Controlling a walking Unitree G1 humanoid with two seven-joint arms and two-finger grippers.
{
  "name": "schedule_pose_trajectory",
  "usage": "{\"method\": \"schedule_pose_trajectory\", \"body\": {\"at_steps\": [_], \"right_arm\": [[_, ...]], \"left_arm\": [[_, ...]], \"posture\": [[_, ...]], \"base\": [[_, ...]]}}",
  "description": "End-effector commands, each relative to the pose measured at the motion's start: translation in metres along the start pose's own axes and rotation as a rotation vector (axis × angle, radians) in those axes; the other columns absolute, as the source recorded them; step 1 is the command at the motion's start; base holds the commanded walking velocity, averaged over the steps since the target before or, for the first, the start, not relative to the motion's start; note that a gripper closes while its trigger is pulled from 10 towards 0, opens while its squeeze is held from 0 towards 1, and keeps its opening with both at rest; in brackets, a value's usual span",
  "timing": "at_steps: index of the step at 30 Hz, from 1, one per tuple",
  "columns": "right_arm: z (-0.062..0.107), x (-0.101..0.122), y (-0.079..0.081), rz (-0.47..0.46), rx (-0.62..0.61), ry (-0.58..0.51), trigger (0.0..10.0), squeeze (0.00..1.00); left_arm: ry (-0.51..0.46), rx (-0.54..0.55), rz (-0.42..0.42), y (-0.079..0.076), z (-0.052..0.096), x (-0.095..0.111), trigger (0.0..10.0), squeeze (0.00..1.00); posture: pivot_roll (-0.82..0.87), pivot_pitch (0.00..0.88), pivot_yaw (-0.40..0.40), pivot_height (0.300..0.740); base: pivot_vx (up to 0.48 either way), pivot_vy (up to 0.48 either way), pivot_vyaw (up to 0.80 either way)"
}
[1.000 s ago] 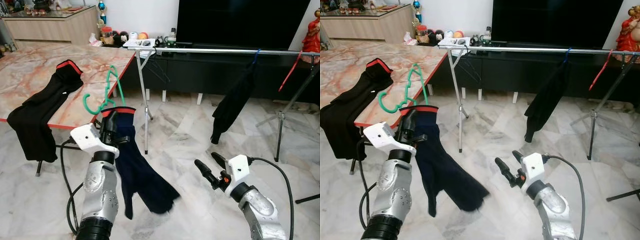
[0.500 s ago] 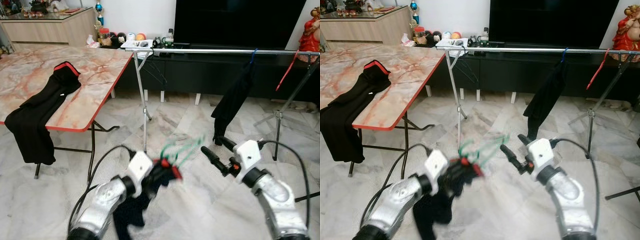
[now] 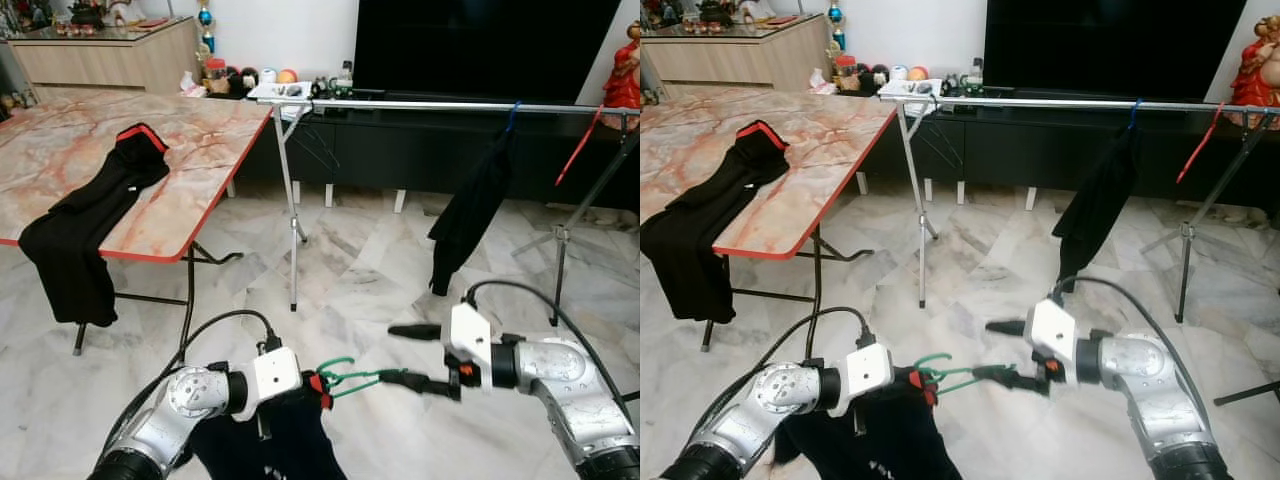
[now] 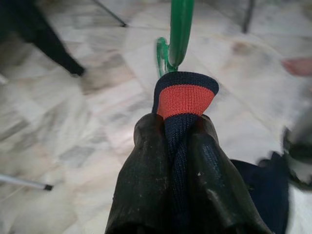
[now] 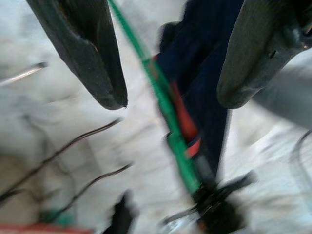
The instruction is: Hang hanger
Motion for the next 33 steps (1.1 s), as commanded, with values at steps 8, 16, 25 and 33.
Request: {"method": "schedule_pose_trajectory", "body": {"at_steps": [8,16,25,33], "right_arm": [[-0.016,-0.026,-0.006,0.112,0.058,0.224,10.0,0.00],[-0.025,-0.024,-0.014,0.183,0.049,0.225,10.0,0.00],[-0.038,-0.016,-0.016,0.207,0.008,0.141,10.0,0.00],[-0.047,-0.022,-0.005,0.210,0.072,0.154,10.0,0.00]], "left_arm": [[0.034,-0.101,-0.105,0.004,-0.003,0.017,10.0,0.00],[0.036,-0.127,-0.135,0.007,-0.008,0.026,10.0,0.00],[0.024,-0.131,-0.142,0.008,-0.013,0.033,10.0,0.00],[0.002,-0.131,-0.130,0.007,-0.016,0.038,10.0,0.00]], "posture": [[0.10,0.000,-0.020,0.740],[0.10,0.000,-0.025,0.740],[0.10,0.000,-0.025,0.740],[0.10,0.009,-0.025,0.740]], "base": [[0.000,0.000,0.00],[0.000,0.000,0.00],[0.000,0.000,0.00],[0.000,0.000,0.00]]}}
Point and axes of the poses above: a point about 5 cm out from each wrist's last joint towards the gripper, its own z axis pointing back from the gripper into the wrist, its own x axis along the axis of the wrist's last joint, y = z × x, the point moved 3 cm from there along -z, pointing out of the wrist towards the gripper, and after that the axes turned 12 degrees about z, right-handed, at the moved point
